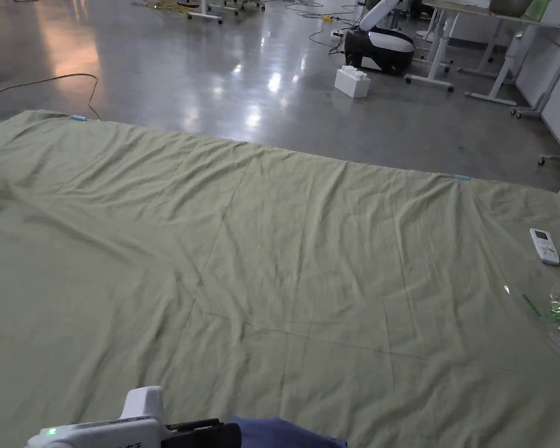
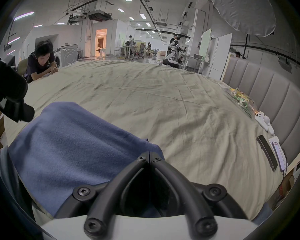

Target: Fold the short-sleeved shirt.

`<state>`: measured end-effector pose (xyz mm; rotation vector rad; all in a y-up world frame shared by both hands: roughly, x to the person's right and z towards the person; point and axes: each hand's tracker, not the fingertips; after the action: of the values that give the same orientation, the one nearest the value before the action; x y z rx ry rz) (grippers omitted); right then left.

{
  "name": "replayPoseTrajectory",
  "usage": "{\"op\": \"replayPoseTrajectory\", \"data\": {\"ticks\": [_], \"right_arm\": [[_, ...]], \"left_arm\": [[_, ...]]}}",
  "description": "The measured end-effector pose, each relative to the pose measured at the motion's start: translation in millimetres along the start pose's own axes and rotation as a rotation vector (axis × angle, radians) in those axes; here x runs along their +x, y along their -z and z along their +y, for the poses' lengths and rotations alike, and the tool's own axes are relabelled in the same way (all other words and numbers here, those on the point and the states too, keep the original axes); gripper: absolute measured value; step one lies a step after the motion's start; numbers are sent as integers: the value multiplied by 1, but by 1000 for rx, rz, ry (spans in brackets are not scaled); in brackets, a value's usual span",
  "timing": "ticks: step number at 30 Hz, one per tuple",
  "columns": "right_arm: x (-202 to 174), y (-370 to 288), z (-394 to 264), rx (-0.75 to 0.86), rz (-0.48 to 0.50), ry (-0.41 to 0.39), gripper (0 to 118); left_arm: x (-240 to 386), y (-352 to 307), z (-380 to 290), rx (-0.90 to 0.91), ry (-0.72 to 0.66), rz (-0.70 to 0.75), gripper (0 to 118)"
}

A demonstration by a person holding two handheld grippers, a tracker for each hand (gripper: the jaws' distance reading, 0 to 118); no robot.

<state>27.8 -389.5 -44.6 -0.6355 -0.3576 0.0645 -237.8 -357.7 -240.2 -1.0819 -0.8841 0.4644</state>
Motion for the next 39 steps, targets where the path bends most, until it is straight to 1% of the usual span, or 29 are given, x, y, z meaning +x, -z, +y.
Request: {"op": "replayPoseTrajectory", "data": {"ticks": [4, 7, 8, 10, 12, 13, 14, 15, 18, 19, 20, 24, 26, 29, 32, 36, 39], "right_arm": [[1, 0, -1, 4, 2, -2, 2], [1, 0, -2, 6, 3, 0, 2], [1, 0, -2, 6, 4, 1, 2], [2, 0, -2, 8, 6, 2, 2], [2, -1, -2, 9, 7, 2, 2], [2, -1, -2, 9, 8, 2, 2], [2, -1, -2, 10, 9, 1, 2], [2, -1, -2, 10, 8, -2, 2], [3, 1, -3, 11, 10, -2, 2], [3, 1, -3, 12, 9, -2, 2], [2, 1, -3, 14, 9, -3, 2], [0, 2, -3, 25, 8, -19, 2], [0, 2, -3, 29, 4, -20, 2], [-1, 2, -2, 36, -2, -32, 2], [-2, -2, 5, 49, 1, -42, 2], [3, -12, 30, 107, 4, -35, 2], [12, -15, 59, 160, -3, -27, 2]], "left_arm": [[-8, 29, -1, -141, -87, -132, 92], [-12, 54, -7, -229, -164, -161, 92], [-13, 60, -10, -247, -164, -164, 91], [-14, 65, -13, -205, -145, -191, 88], [-18, 67, -12, -168, -188, -202, 83], [-20, 67, -13, -161, -218, -206, 77], [-22, 68, -13, -163, -223, -206, 68], [-22, 68, -14, -164, -225, -201, 62], [-25, 66, -17, -163, -182, -192, 53], [-26, 65, -18, -163, -183, -199, 45], [-28, 65, -20, -166, -187, -200, 35], [-34, 63, -26, -148, -220, -225, 27], [-34, 59, -27, -127, -217, -245, 26], [-27, 51, -31, -104, -249, -278, 25], [-19, 39, -30, -91, -234, -298, 24], [-31, 12, -13, -60, -238, -326, 24], [-58, -16, 9, -34, -270, -331, 24]]}}
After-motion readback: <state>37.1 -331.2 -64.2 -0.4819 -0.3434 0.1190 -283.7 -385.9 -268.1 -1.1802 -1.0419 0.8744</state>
